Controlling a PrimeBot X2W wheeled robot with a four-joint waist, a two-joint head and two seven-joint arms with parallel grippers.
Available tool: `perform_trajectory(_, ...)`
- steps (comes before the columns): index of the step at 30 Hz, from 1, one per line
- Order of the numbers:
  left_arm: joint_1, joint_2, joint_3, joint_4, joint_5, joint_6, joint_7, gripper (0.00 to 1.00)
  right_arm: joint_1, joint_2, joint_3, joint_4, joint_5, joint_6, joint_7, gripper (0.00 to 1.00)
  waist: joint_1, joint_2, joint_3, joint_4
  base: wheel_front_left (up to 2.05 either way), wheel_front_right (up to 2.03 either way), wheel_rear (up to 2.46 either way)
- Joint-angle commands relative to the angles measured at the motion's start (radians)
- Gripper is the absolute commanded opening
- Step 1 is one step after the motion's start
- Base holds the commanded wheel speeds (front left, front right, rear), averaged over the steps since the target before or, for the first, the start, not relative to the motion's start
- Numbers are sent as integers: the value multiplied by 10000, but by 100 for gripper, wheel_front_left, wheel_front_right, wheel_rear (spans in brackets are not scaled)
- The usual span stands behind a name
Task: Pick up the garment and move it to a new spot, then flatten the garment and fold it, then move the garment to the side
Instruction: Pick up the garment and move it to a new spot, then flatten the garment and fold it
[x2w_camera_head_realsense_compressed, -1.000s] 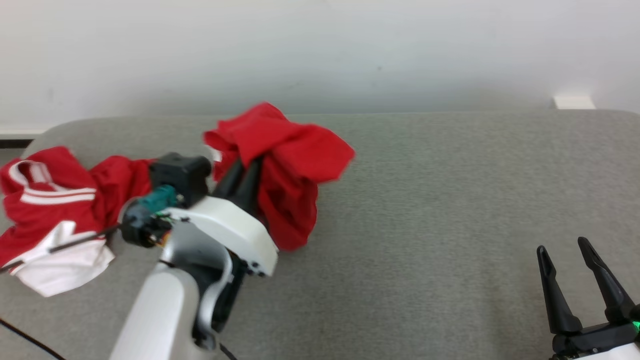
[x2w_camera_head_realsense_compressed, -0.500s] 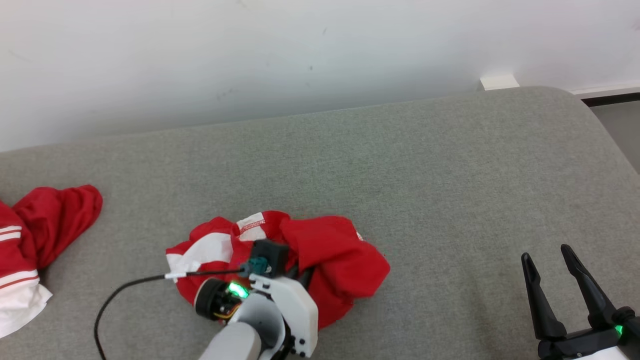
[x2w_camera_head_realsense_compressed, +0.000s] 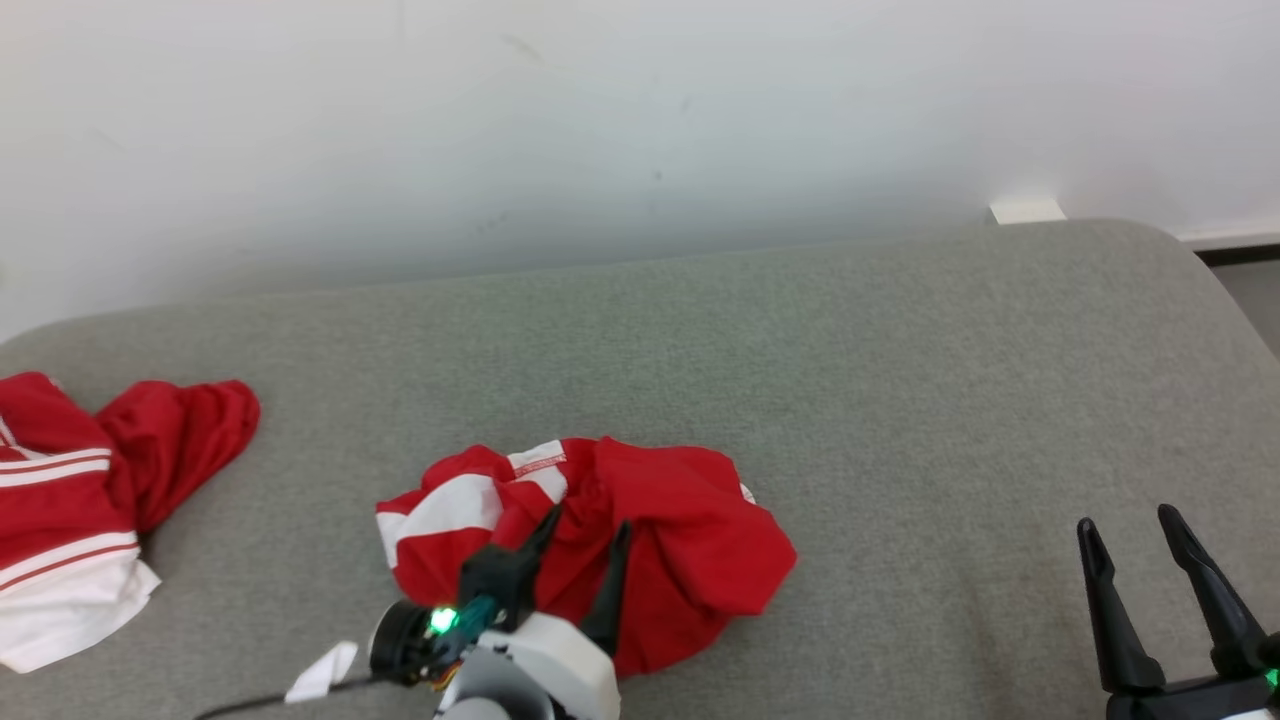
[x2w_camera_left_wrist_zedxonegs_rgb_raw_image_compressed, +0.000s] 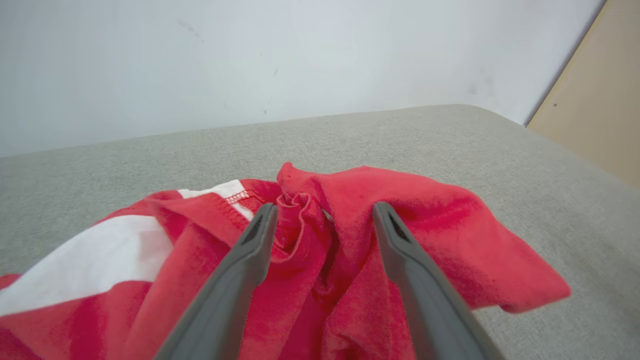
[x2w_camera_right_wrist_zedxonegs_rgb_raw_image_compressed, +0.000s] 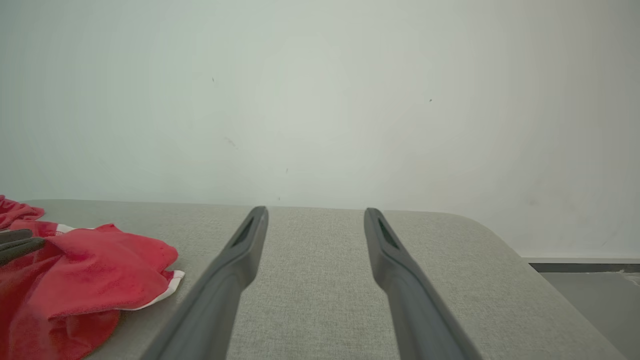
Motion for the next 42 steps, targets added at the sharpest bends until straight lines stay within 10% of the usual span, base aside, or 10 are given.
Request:
perform_trajectory(1,213,44,58,-68,-53,79,-101,100,124,21,-70,-65,-76,-25,6,100,1,-1,-176,172,0,0,0)
perform_trajectory(13,2392,436,1259,-1905,442,876,-606,100,1010,491,-1044,-136,-366,-25,4,100,1,-1,-693,1280,0,0,0)
perform_trajectory(42,2524,43,2381,-1990,968,-637,-611,100,853,850,-611,401,-249,-23,4,100,1,-1,-551,1405,0,0,0)
